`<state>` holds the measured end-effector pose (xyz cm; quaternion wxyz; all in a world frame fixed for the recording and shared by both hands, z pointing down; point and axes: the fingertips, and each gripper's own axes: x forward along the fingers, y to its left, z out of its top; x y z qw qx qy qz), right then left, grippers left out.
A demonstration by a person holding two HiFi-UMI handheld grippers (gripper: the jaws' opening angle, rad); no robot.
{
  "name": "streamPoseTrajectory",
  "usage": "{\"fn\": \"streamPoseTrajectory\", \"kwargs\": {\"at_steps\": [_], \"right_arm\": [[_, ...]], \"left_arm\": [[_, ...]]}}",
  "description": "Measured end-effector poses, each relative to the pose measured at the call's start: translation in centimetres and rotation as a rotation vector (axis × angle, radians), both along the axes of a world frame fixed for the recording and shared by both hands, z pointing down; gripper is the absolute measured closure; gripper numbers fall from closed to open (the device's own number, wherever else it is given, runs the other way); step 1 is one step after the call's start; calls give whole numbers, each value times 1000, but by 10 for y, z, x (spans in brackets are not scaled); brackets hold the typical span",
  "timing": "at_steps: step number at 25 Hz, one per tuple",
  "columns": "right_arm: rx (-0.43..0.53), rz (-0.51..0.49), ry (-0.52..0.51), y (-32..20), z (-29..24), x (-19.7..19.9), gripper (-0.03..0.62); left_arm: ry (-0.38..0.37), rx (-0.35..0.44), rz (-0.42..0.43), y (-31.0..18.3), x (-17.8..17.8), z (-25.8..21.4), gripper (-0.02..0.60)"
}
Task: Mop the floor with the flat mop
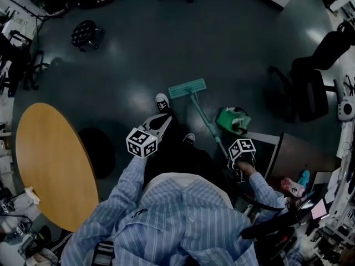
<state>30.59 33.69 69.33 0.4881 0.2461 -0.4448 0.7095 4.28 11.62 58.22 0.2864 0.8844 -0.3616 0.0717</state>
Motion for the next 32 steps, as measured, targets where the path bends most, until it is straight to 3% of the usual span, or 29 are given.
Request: {"fn": "streamPoseTrajectory", "kwargs": {"at_steps": [11, 17, 26, 32], "right_arm": [[-29, -7, 7, 15, -21, 11, 539], [-17, -28, 17, -1, -17, 7, 539], [12, -39, 3, -73, 0, -17, 539], [34, -44, -14, -147, 15, -47, 539]], "left_arm": [[-17, 11, 15, -14, -2, -7, 572], [-23, -3, -3, -20, -12, -4, 572], [-32, 7, -27, -54, -21, -11, 572], [-46, -15, -78, -79, -51, -2, 572]]}}
